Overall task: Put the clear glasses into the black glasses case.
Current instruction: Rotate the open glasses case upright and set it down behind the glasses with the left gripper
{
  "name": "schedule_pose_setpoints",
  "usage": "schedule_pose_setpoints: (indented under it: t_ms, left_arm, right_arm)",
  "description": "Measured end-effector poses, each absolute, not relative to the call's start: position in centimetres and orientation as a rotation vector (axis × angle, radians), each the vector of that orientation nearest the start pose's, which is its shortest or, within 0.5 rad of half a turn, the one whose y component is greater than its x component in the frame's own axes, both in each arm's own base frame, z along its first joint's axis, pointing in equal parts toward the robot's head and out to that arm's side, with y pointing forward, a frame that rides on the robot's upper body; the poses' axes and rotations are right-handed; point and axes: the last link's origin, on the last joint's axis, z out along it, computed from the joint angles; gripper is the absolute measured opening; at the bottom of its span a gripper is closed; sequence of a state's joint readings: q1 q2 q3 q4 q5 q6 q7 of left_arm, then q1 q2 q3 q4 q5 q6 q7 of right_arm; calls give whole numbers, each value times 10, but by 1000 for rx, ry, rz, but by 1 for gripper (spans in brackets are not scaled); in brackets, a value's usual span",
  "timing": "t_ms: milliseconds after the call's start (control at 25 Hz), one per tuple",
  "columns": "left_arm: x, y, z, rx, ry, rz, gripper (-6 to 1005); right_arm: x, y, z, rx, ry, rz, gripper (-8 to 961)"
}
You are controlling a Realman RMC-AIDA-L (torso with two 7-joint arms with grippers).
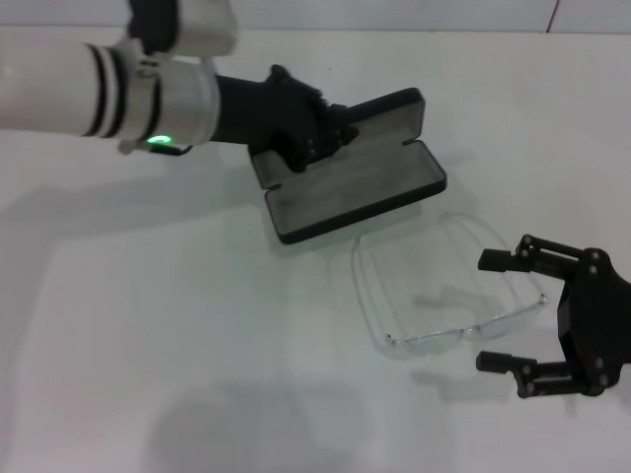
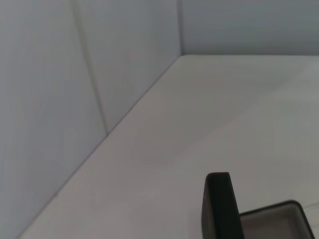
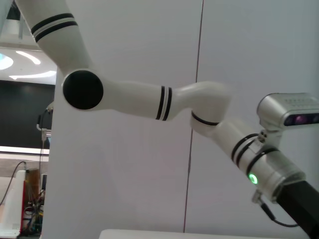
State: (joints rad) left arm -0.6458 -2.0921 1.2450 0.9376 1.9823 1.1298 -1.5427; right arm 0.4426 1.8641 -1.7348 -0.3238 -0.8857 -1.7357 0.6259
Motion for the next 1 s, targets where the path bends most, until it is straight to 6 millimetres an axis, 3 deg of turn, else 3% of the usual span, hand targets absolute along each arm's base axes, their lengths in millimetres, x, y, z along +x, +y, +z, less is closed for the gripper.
schedule_pose_setpoints:
  t_ms: [480,1000]
  left_arm:
    - [-144,394,-78,-2786,205,-48,208]
    - [-141,393,-82,-2784,256,-33,209]
  right_arm:
    - [272,246,-8,-2718,-131,1113,841]
    - [271,252,-5,-2712,-164,1096,840]
